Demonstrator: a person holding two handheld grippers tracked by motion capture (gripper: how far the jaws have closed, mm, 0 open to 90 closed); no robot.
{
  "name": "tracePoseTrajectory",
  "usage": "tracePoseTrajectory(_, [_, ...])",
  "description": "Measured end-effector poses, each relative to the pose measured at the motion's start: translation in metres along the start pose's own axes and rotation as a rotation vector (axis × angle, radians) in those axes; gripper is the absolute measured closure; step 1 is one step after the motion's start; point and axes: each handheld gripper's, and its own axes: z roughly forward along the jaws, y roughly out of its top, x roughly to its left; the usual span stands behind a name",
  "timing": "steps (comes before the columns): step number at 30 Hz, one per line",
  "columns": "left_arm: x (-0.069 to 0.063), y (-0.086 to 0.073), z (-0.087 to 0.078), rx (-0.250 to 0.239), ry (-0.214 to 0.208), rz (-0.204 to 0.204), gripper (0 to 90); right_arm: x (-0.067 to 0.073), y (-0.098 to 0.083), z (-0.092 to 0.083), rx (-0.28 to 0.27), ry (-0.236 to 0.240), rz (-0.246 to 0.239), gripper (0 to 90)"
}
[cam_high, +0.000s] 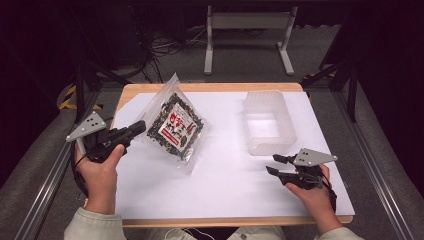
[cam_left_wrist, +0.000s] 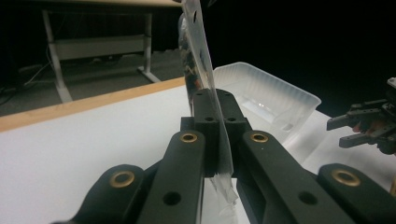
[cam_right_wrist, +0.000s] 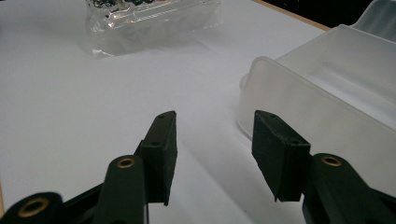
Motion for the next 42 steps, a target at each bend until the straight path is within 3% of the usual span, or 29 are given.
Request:
tracePoseTrajectory(7, [-0.009, 0.009, -0.001, -0.012, -0.02, 0.046, 89.7, 0.002, 0.01, 0.001, -0.02, 0.011, -0.005, 48.9])
tracePoseTrajectory(19, [-0.018, 0.019, 0.003, -0.013, -0.046, 0.087, 89.7, 0.004, 0.056, 0.006, -0.094, 0.063, -0.042, 44.4])
tracePoseTrajectory(30, [-0.029, 0.026, 0.007, 0.003, -0.115, 0.115, 89.7, 0.012, 0.104, 0.019, -0.156, 0.113, -0.104, 42.4])
tracePoseTrajectory(42, [-0.04, 0.026, 0.015, 0.042, -0.203, 0.138, 89.7, 0.017, 0.141, 0.037, -0.185, 0.172, -0.123, 36.3])
